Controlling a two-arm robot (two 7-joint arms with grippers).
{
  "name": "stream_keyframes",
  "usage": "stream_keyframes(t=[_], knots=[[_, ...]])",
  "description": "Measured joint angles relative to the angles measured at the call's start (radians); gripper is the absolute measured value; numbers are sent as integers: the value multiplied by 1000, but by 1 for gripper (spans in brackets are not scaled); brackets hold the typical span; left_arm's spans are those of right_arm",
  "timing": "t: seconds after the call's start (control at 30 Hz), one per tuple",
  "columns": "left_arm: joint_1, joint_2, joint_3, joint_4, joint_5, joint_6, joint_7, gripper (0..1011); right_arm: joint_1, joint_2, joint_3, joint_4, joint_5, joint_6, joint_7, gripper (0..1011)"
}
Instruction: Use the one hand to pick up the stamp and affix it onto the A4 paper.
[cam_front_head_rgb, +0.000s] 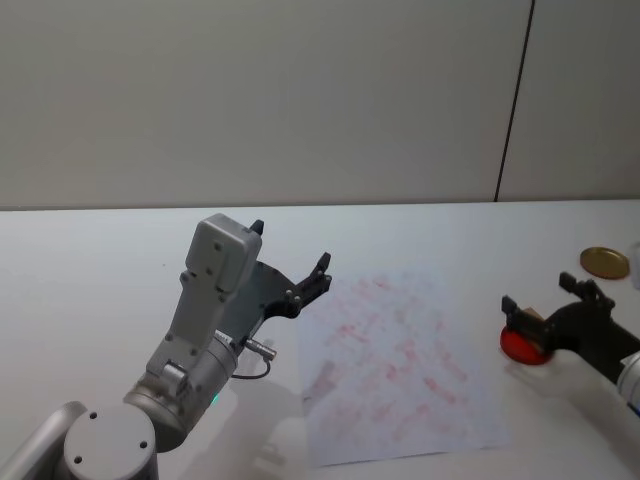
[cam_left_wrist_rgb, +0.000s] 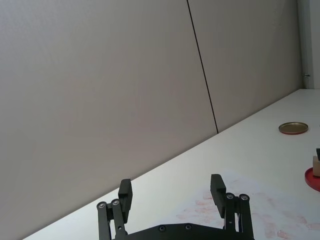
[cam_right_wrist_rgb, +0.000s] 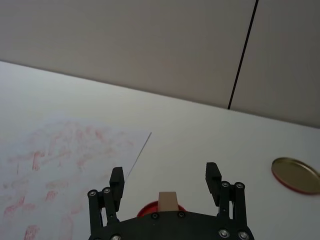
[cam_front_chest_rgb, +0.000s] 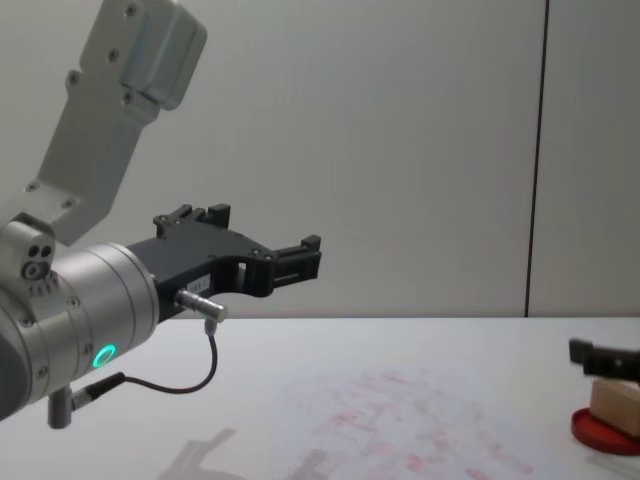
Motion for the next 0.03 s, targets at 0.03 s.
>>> stream_keyframes(t=[0.03], knots=[[0,0,0,0,0,0,0,993,-6,2,1,-19,0,-4,-9,1001]])
